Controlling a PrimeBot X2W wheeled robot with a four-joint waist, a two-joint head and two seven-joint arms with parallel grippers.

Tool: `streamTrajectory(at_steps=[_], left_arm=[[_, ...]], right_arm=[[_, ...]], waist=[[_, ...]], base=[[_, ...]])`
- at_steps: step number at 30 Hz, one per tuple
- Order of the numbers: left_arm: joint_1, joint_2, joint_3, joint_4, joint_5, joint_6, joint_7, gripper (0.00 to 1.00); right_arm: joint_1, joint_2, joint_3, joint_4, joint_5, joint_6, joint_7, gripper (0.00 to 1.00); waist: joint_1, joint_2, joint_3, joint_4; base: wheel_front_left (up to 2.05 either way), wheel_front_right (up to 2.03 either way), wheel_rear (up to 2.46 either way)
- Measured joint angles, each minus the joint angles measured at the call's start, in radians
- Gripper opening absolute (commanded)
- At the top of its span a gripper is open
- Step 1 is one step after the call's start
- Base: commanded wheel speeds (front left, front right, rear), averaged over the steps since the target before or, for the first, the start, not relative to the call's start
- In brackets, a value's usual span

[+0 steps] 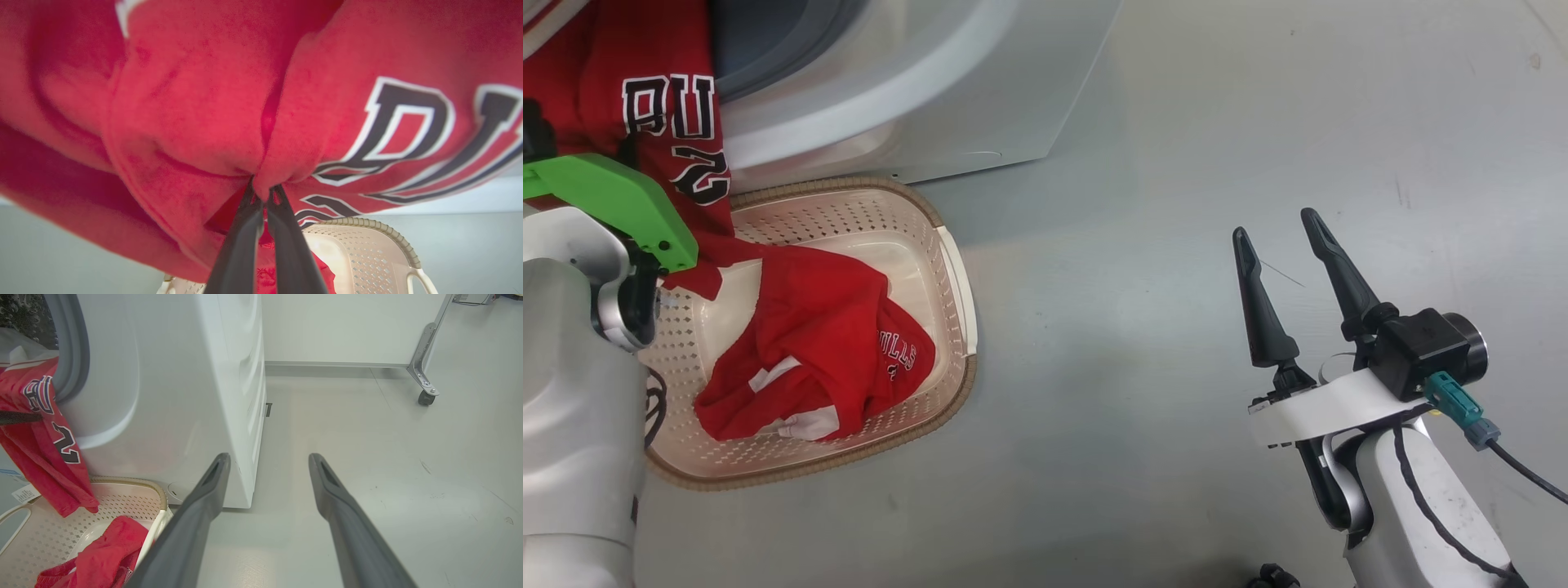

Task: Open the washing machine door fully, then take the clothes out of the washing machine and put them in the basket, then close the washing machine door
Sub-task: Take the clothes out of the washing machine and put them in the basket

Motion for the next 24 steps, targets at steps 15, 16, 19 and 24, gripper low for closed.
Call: streamTrajectory(at_steps=[15,16,19,24], left_arm=[[0.031,-0.044,-0.005,0.020,0.000,-0.027,-0.173,0.00],[0.041,-0.048,-0.007,0.019,0.001,-0.029,-0.189,0.00],[0.079,-0.064,-0.012,0.013,0.001,-0.036,-0.237,0.00],[0.129,-0.096,-0.035,-0.012,0.011,-0.060,-0.319,0.00]], right_arm=[[0.000,-0.005,-0.016,0.029,0.000,0.001,-0.001,1.00],[0.000,-0.005,-0.018,0.031,0.000,0.001,-0.001,1.00],[0.000,-0.007,-0.019,0.035,0.000,0.001,-0.001,1.00],[0.002,-0.018,-0.021,0.041,-0.002,0.001,-0.001,1.00]], waist=[[0.0000,0.0000,-0.024,0.035],[0.0000,0.0000,-0.028,0.039],[0.0000,0.0000,-0.040,0.049],[0.0000,0.0000,-0.065,0.067]], base=[[0.00,0.00,0.00],[0.00,0.00,0.00],[0.00,0.00,0.00],[0.00,0.00,0.00]])
